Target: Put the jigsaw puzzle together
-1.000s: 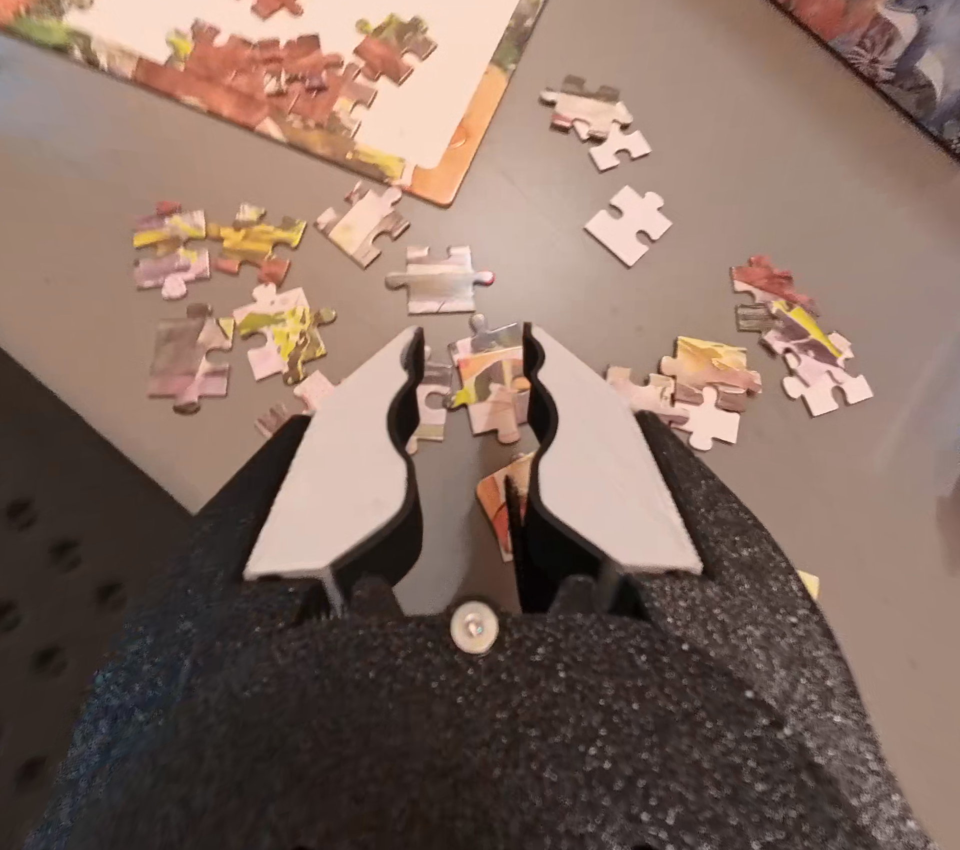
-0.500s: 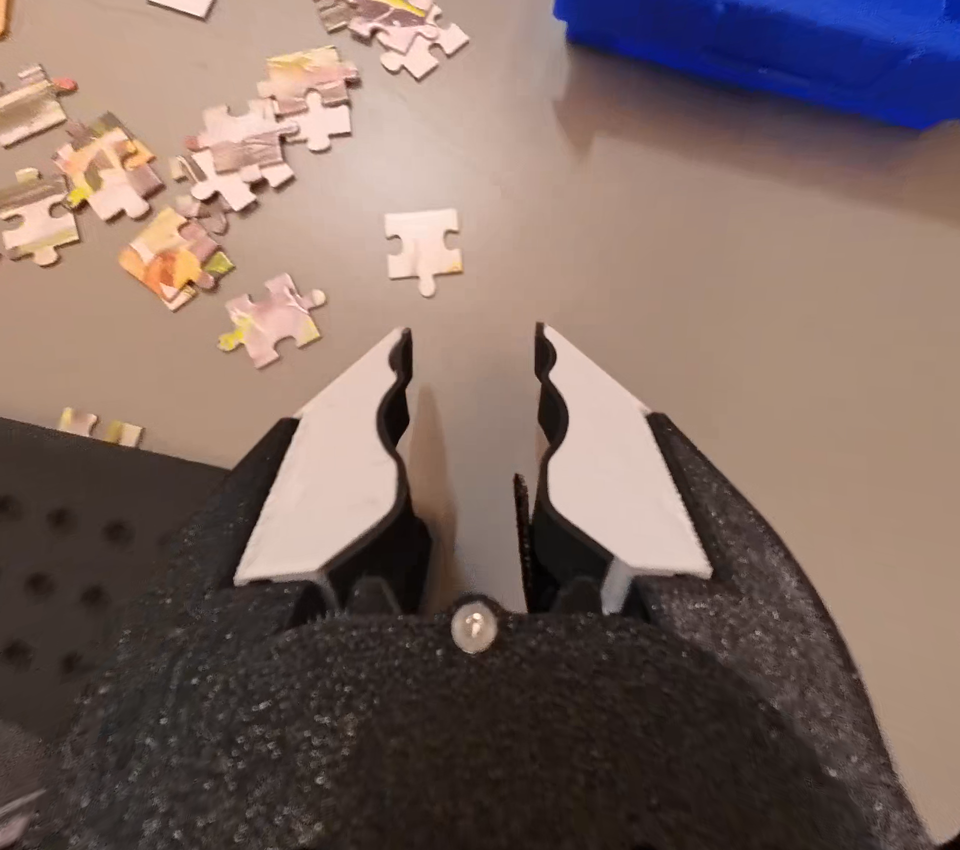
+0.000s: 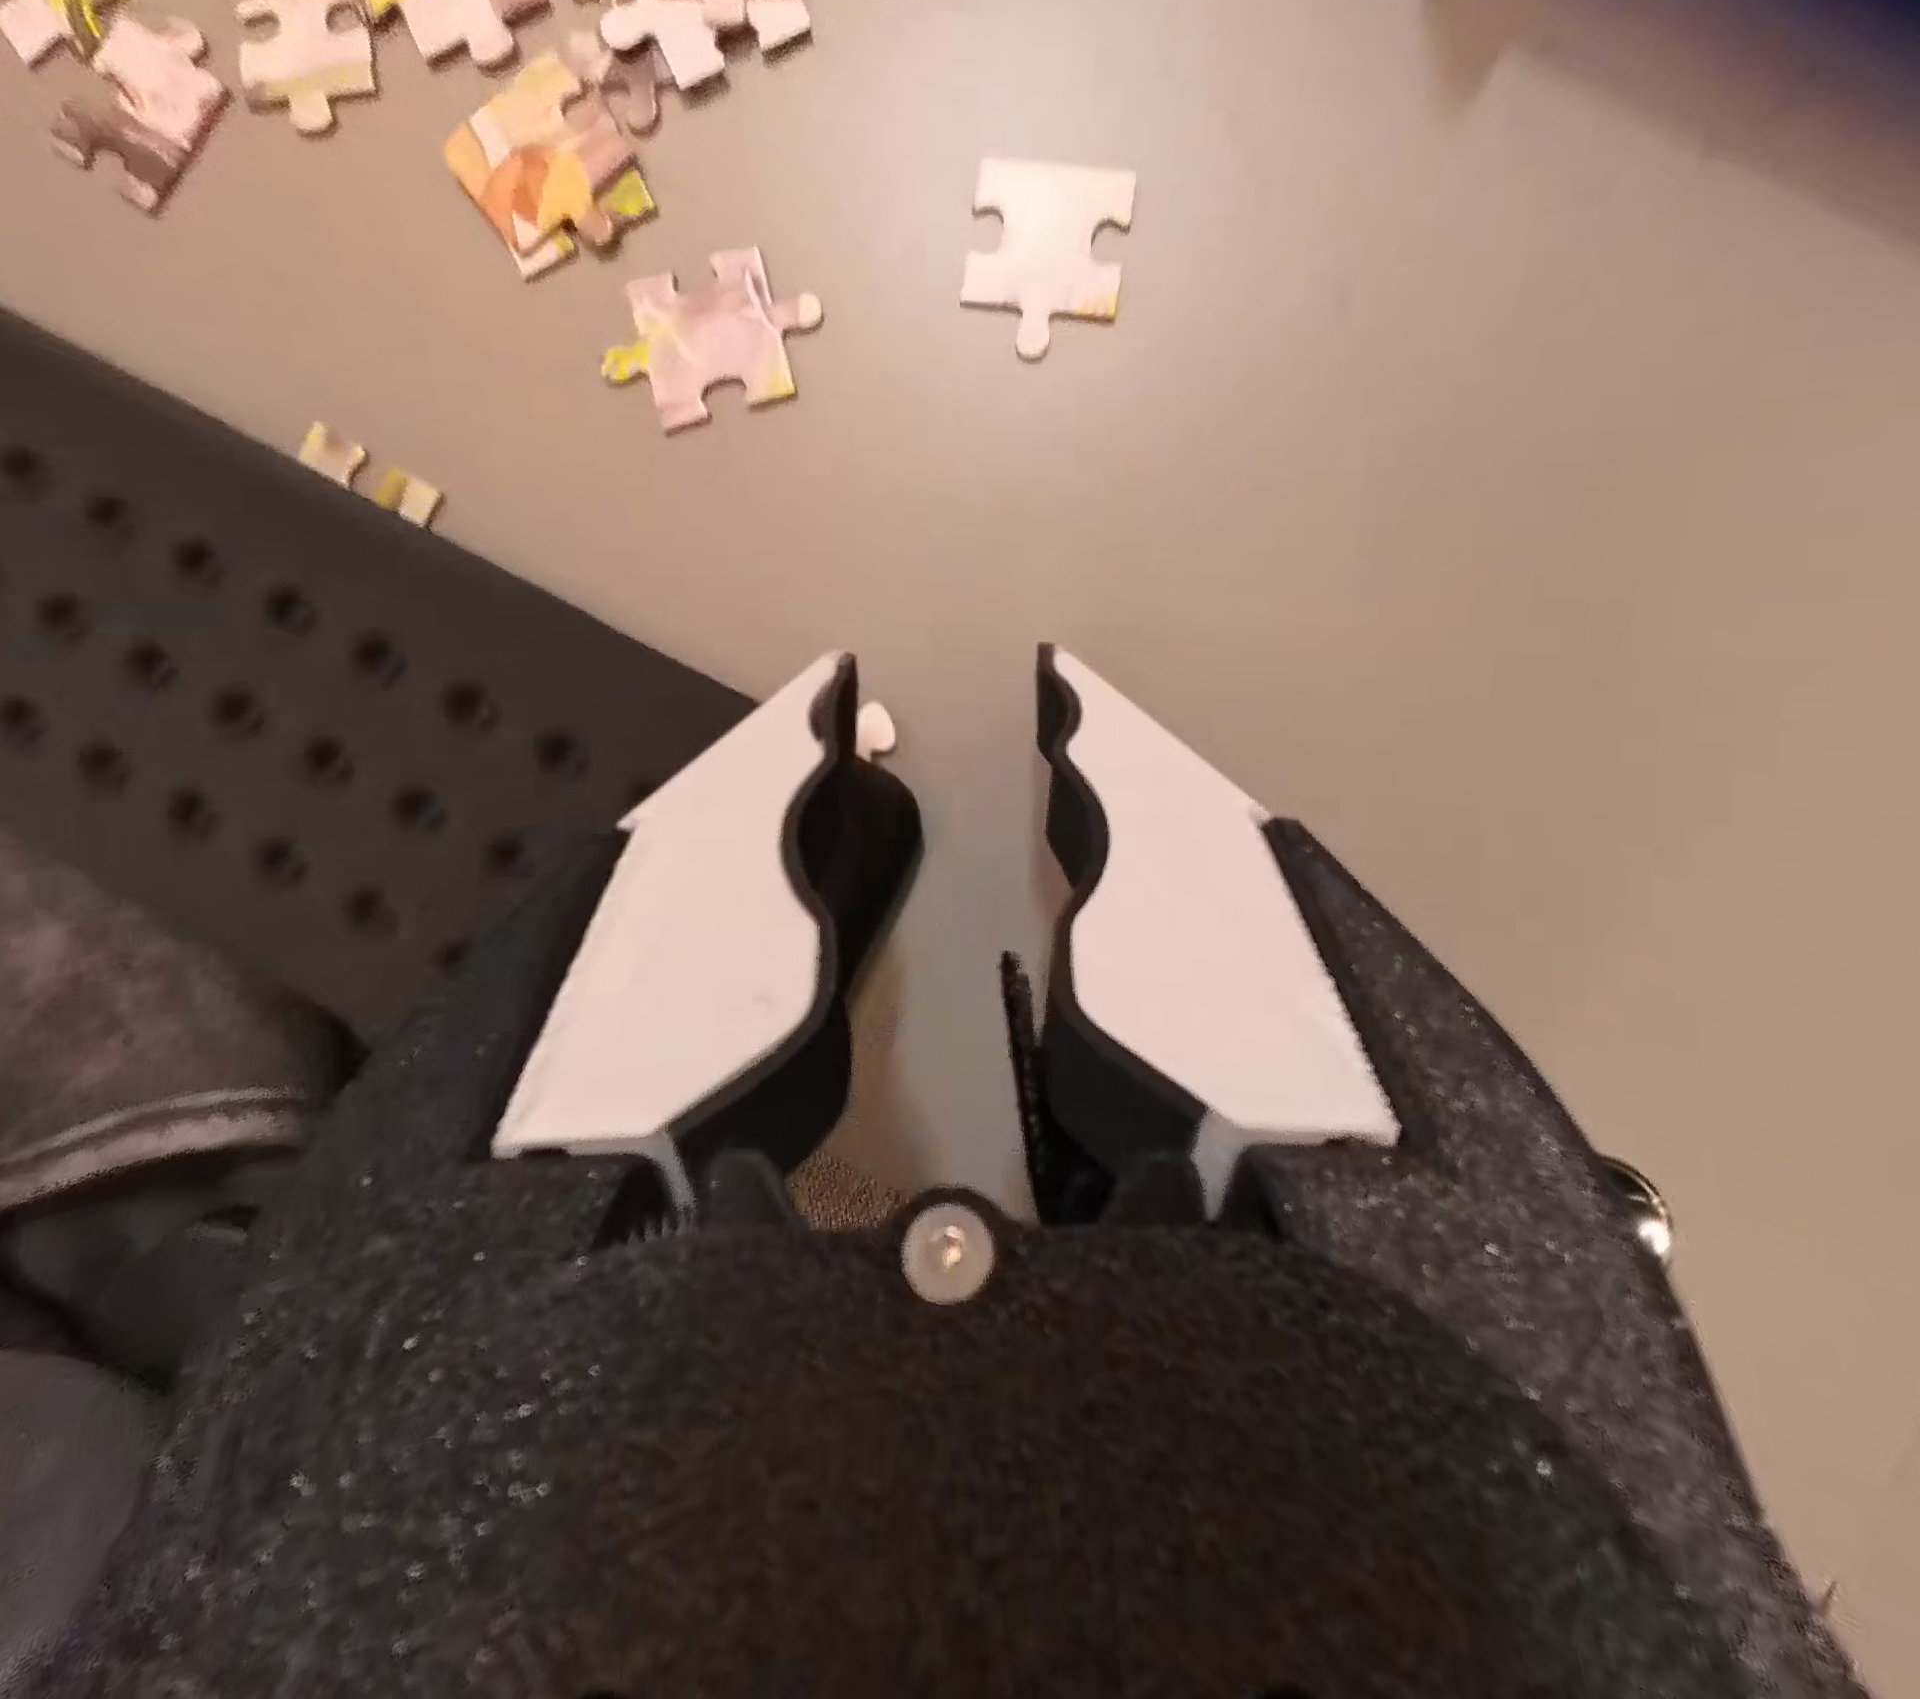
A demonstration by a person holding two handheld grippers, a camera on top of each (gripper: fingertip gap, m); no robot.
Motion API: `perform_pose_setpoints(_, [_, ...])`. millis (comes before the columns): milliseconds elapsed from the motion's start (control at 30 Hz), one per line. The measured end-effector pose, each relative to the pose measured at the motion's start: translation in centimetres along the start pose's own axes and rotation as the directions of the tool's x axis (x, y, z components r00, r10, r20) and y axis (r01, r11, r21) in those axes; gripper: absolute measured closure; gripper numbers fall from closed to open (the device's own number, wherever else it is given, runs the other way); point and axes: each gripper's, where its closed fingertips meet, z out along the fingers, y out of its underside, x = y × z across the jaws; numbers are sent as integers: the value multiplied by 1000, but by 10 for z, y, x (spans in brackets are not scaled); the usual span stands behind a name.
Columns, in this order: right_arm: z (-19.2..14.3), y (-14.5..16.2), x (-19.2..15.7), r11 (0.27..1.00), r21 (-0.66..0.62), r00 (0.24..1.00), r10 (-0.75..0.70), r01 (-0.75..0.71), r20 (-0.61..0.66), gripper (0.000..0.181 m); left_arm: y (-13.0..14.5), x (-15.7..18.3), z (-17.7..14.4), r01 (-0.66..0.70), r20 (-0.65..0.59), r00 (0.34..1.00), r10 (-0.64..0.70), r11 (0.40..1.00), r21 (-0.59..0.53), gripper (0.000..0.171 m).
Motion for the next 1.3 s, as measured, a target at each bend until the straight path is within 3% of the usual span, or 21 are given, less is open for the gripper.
perform_pose_setpoints(167, [7,12,-2,995,-79,996,-63,68,60,126,-1,2,-1,-16,-2,1000,16,1000,7,123])
perform_pose_setpoints(433, [18,4,18,958,-167,970,-242,233,-34,99,0,2,0,-22,6,1000,22,1000,-2,123])
perform_pose_setpoints(533, [14,-5,45,941,-180,934,-317,288,-167,117,1,2,0,-33,10,999,33,999,-4,123])
perform_pose_setpoints(600, [8,-13,84,928,-206,860,-365,309,-356,124,1,2,1,-36,11,999,37,999,-6,123])
perform_pose_setpoints(667, [5,-17,93,947,-149,869,-321,286,-376,122,2,2,1,-35,10,999,35,999,-9,123])
perform_pose_setpoints(767, [-7,-16,92,976,-35,922,-215,216,-322,123,2,2,1,-31,8,999,31,999,-8,123])
perform_pose_setpoints(900, [-14,-3,103,987,27,956,-149,161,-253,119,3,3,1,-32,3,999,32,999,-13,123])
perform_pose_setpoints(1067, [-2,-11,127,971,183,977,180,-157,-115,121,3,3,2,-34,5,999,34,999,-16,123])
perform_pose_setpoints(1200, [5,1,144,959,213,910,250,-186,-330,125,3,2,2,-25,7,1000,25,1000,-17,123])
perform_pose_setpoints(1300, [5,3,138,928,270,870,343,-257,-353,129,3,2,2,-27,7,1000,27,1000,-14,123])
